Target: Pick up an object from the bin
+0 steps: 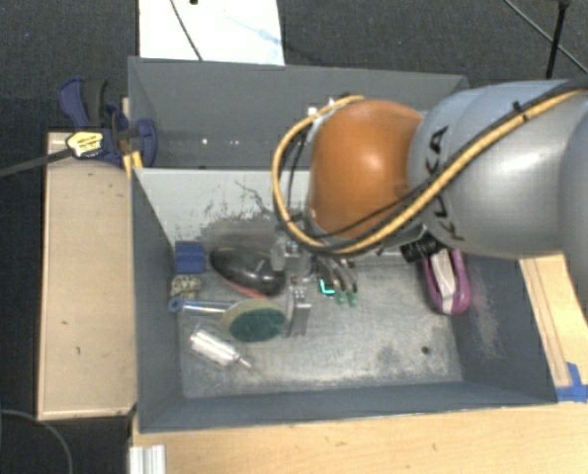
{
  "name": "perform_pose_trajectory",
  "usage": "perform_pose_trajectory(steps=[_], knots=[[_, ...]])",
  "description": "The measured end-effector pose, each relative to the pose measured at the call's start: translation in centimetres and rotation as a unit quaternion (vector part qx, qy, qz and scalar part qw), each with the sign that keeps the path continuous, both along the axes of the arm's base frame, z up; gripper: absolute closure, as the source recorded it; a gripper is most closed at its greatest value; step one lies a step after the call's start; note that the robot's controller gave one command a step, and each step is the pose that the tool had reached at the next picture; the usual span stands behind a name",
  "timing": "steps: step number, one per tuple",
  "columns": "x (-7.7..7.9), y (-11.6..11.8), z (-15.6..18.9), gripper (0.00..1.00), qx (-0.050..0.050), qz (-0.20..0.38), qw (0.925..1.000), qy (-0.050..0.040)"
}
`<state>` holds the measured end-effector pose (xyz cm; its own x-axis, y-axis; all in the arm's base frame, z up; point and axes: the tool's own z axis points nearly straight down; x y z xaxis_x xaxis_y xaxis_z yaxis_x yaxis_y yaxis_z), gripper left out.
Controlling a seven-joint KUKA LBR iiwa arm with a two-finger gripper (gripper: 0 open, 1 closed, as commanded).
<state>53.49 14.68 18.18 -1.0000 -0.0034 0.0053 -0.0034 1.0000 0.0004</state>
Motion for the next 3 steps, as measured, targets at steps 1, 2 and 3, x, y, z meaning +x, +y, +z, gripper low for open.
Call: perform_pose_trajectory(steps=[1,2,3], knots=[[1.6,1.0,-10.3,0.0,0.003,-0.041,0.9991,-0.0125],[1.7,1.1,-9.7,1.0,0.004,-0.042,0.999,-0.0127],[2.0,1.6,4.3,1.0,0.002,-0.049,0.9988,-0.0077]])
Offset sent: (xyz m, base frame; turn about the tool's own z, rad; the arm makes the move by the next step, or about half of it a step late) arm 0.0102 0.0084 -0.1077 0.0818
